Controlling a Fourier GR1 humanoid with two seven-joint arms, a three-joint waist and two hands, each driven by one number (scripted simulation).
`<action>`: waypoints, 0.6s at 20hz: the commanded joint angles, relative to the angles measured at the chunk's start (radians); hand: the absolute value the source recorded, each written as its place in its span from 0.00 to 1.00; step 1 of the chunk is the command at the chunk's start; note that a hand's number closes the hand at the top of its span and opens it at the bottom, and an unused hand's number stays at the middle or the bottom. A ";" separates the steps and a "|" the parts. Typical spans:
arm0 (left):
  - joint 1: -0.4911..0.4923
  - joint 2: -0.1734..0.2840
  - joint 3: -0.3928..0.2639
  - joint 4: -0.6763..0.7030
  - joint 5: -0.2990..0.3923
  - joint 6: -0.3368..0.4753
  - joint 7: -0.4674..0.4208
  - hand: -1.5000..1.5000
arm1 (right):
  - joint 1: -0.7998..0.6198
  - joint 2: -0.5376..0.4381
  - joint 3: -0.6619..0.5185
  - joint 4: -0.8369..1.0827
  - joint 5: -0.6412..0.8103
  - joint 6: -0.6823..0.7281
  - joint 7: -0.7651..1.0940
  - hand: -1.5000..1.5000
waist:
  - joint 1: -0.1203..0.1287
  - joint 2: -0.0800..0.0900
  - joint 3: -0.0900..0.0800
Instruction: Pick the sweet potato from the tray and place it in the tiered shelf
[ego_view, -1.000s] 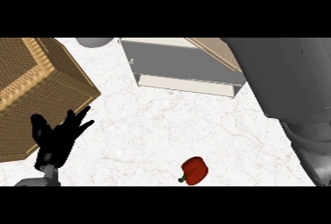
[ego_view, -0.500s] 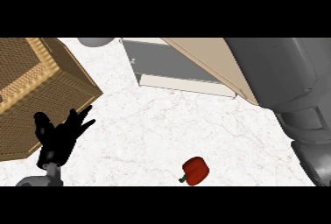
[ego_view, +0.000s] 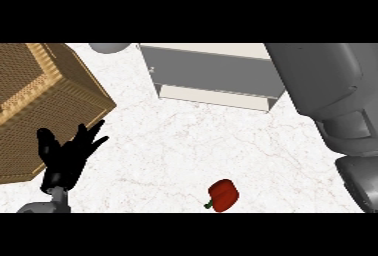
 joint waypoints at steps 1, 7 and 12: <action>0.000 0.004 0.030 0.067 0.001 -0.004 -0.013 0.50 | 0.006 -0.001 -0.001 0.019 0.016 -0.006 -0.018 1.00 | -0.009 0.002 -0.006; 0.042 0.005 0.032 0.031 0.007 -0.015 -0.020 0.50 | 0.044 0.021 -0.067 -0.031 -0.003 -0.153 0.045 0.00 | -0.010 -0.001 -0.005; 0.011 -0.020 0.001 0.017 -0.028 0.024 0.027 0.50 | 0.024 0.000 -0.152 -0.033 -0.068 -0.198 0.011 0.00 | -0.011 0.001 -0.005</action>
